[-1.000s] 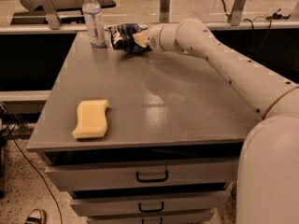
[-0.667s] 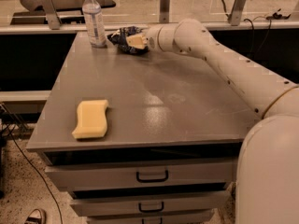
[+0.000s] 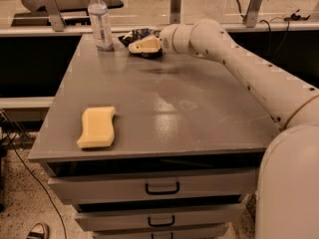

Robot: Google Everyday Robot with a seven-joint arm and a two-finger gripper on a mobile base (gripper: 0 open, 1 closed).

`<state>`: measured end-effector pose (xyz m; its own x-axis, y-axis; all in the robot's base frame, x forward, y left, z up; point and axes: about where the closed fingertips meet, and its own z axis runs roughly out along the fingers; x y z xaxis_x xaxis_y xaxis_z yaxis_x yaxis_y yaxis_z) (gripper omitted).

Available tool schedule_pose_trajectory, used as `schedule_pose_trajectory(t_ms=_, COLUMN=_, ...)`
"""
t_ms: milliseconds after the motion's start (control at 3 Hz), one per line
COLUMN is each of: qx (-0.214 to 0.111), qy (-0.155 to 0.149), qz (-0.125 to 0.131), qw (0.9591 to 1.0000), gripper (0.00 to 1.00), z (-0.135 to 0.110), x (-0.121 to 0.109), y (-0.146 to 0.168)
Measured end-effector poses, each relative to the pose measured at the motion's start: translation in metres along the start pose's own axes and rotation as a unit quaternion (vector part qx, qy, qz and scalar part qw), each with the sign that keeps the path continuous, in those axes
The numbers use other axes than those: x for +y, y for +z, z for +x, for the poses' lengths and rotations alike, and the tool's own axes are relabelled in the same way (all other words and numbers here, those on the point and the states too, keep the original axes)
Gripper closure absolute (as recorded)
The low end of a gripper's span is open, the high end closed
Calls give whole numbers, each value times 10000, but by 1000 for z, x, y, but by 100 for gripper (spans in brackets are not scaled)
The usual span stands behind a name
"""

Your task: Move blue chip bag near blue plastic bottle

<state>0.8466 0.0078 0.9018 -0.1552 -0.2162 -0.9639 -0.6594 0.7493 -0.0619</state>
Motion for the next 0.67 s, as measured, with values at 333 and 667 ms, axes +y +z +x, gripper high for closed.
schedule_pose_trajectory(t_ms=333, qx=-330, qy=7, qz=143, qw=9994, gripper=0, z=-27, x=-23, y=-31)
schedule_pose_trajectory(t_ms=667, qx=-712, qy=-56, qz=190, qw=9973, gripper=0, z=-54, x=-53, y=-77)
